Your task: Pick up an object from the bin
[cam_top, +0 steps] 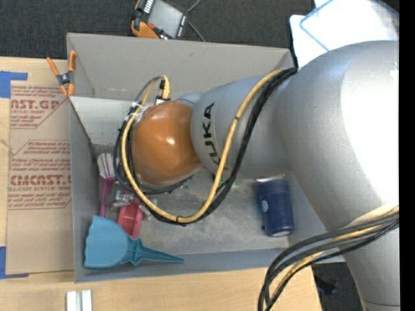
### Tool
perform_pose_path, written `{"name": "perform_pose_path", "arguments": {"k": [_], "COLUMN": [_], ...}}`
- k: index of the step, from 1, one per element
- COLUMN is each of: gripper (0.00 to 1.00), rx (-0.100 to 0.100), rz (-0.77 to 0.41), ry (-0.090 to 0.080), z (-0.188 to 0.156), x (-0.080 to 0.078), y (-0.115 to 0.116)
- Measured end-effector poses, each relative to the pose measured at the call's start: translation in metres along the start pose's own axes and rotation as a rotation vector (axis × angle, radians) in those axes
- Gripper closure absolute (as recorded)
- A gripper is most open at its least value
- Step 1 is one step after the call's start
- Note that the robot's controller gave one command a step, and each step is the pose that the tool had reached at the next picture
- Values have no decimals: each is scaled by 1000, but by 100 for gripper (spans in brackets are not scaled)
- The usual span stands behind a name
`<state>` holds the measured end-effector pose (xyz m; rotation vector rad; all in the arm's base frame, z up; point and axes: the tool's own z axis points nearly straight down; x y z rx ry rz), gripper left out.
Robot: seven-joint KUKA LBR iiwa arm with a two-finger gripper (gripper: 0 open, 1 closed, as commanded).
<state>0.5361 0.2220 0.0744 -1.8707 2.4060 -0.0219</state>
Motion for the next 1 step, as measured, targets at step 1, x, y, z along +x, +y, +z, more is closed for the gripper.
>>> {"name": "perform_pose_path", "arguments": {"k": [1], "gripper": [100], "rx": [-1], "rz": [0], "ry": [0], "z": [0], "x": [0], "y": [0]}}
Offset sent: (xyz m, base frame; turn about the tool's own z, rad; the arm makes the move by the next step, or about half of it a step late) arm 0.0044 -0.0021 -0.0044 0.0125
